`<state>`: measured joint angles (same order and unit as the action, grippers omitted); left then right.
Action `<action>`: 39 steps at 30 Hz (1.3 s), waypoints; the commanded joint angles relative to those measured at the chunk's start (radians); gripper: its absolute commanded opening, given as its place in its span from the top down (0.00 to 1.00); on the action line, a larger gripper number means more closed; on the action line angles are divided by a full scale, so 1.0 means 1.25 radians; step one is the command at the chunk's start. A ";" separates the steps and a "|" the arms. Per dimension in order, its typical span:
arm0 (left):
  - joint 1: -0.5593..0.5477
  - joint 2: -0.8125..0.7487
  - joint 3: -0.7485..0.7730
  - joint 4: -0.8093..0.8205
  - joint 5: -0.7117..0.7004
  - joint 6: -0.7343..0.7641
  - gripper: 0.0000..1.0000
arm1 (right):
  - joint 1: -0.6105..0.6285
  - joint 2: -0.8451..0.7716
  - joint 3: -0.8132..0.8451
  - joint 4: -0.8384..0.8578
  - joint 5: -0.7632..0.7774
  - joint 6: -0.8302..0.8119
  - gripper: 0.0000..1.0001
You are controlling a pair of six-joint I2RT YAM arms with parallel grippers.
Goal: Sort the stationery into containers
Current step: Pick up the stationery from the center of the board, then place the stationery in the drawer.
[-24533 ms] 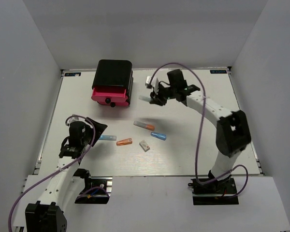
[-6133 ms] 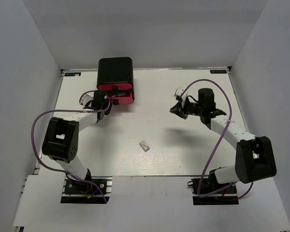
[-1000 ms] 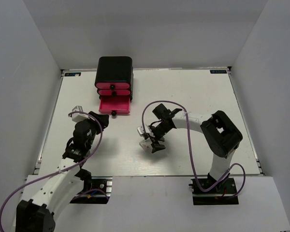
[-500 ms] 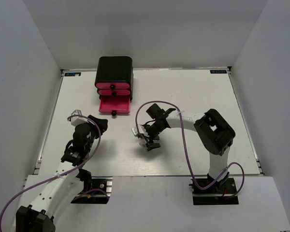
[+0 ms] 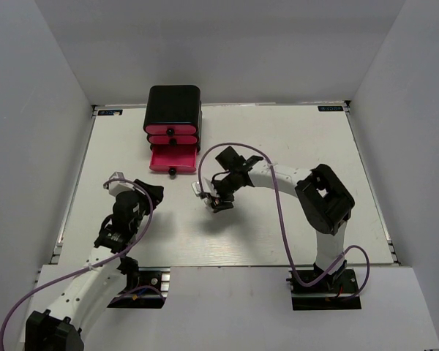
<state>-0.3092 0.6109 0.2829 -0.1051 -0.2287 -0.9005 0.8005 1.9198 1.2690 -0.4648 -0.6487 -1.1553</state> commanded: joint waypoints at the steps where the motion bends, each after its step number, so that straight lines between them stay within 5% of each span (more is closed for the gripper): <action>1: -0.001 -0.009 -0.014 0.008 -0.011 -0.013 0.35 | -0.016 -0.028 0.076 0.103 0.035 0.080 0.66; 6: -0.001 -0.016 -0.014 0.008 -0.011 -0.021 0.35 | -0.033 -0.003 0.163 0.251 0.093 0.165 0.63; 14: -0.001 -0.024 -0.040 0.016 0.005 -0.028 0.35 | -0.043 0.124 0.353 0.292 0.151 0.095 0.58; 19: -0.001 -0.015 -0.040 0.024 0.012 -0.036 0.35 | -0.037 0.192 0.428 0.312 0.176 0.064 0.47; 22: -0.001 -0.015 -0.040 0.024 0.012 -0.036 0.35 | -0.034 0.239 0.475 0.326 0.203 0.074 0.27; 25: -0.001 -0.008 -0.040 0.024 0.012 -0.036 0.35 | -0.035 0.257 0.484 0.358 0.222 0.080 0.17; 30: -0.001 0.009 -0.040 0.059 0.020 -0.043 0.35 | -0.038 0.225 0.434 0.361 0.196 0.107 0.14; 34: -0.001 0.080 -0.047 0.117 0.034 -0.076 0.38 | -0.043 0.124 0.347 0.396 0.152 0.151 0.24; 38: 0.014 0.198 -0.054 0.196 0.052 -0.129 0.78 | -0.053 -0.009 0.205 0.465 0.153 0.268 1.00; 39: 0.014 0.224 -0.054 0.221 0.052 -0.129 0.82 | -0.059 -0.027 0.174 0.489 0.165 0.298 1.00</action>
<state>-0.3019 0.8150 0.2302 0.0677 -0.1909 -1.0195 0.7437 2.0258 1.5543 0.0097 -0.4294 -0.9180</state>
